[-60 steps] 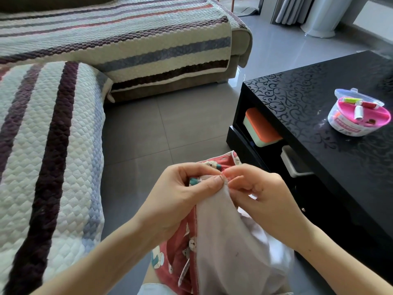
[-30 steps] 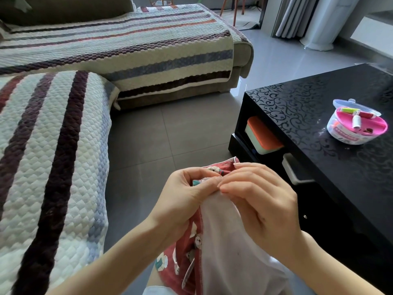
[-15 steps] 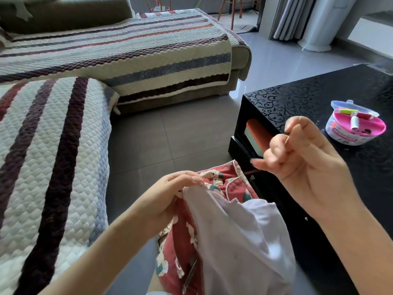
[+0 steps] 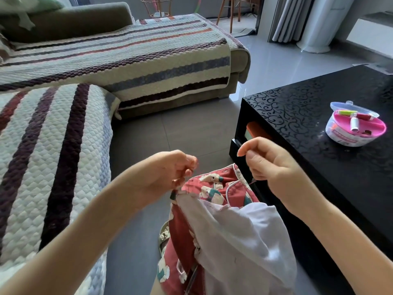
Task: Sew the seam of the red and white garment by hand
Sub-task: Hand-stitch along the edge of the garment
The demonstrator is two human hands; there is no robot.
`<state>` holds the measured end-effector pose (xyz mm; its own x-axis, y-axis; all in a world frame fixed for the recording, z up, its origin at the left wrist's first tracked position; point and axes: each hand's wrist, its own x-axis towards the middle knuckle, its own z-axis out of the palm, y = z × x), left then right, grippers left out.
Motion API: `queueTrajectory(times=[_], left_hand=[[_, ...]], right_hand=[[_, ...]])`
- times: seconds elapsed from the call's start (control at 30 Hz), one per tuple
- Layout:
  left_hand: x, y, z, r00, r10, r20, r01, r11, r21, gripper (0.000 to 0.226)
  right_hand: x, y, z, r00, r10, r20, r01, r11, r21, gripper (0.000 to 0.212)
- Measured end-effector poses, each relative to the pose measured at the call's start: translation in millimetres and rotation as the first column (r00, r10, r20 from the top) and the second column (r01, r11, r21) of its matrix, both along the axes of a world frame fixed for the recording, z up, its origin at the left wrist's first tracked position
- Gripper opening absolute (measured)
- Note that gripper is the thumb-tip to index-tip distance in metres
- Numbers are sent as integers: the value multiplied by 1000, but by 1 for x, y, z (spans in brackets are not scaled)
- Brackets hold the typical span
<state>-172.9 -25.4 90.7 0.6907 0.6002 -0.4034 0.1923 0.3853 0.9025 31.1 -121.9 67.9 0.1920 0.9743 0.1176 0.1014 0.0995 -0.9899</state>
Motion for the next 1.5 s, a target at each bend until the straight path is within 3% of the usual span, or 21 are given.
queueTrajectory(times=[0.1, 0.23, 0.37, 0.53, 0.67, 0.73, 0.83, 0.9, 0.97, 1.07, 1.2, 1.37, 1.5], left_hand=[[1, 11, 13, 1000, -24, -9, 25, 996, 85, 17], [1, 20, 31, 993, -115, 22, 111, 987, 116, 2], [4, 20, 49, 994, -108, 14, 103, 974, 200, 12], [9, 14, 70, 984, -175, -40, 175, 894, 412, 13], [16, 13, 79, 967, -251, -38, 237, 843, 482, 13], [19, 14, 80, 964, -265, -37, 249, 835, 491, 12], [21, 18, 78, 966, -258, -16, 236, 853, 466, 12], [21, 23, 73, 972, -234, 2, 209, 873, 440, 12], [22, 27, 65, 980, -197, 10, 174, 887, 428, 8], [21, 33, 42, 992, -126, -31, 127, 888, 441, 15], [7, 36, -11, 971, -150, -186, 224, 843, 490, 29], [-10, 21, -72, 844, -361, -397, 484, 831, 273, 51], [-14, 12, -89, 894, -298, -336, 399, 870, 290, 51]], right_hand=[[-9, 4, -3, 990, 30, 141, -37, 998, 48, 11], [-11, 9, -6, 977, 58, 206, -73, 995, 67, 13], [-9, 14, -8, 965, 55, 258, -78, 994, 79, 17], [-17, 20, -12, 928, 57, 367, -82, 995, 53, 16], [-33, 24, -13, 916, 96, 390, -133, 989, 69, 12], [-38, 24, -12, 938, 168, 304, -202, 975, 87, 10], [-43, 21, -8, 955, 289, 67, -296, 940, 167, 47], [-45, 17, -1, 954, 296, -48, -278, 932, 232, 58], [-44, 13, 6, 963, 253, -89, -221, 937, 271, 47], [-37, 13, 13, 996, 45, -73, -21, 955, 297, 14], [-15, 17, 17, 922, 2, -388, 97, 967, 234, 17], [11, 22, 17, 862, 28, -507, 68, 983, 170, 19], [30, 34, 4, 815, 1, -580, 58, 995, 84, 22]])
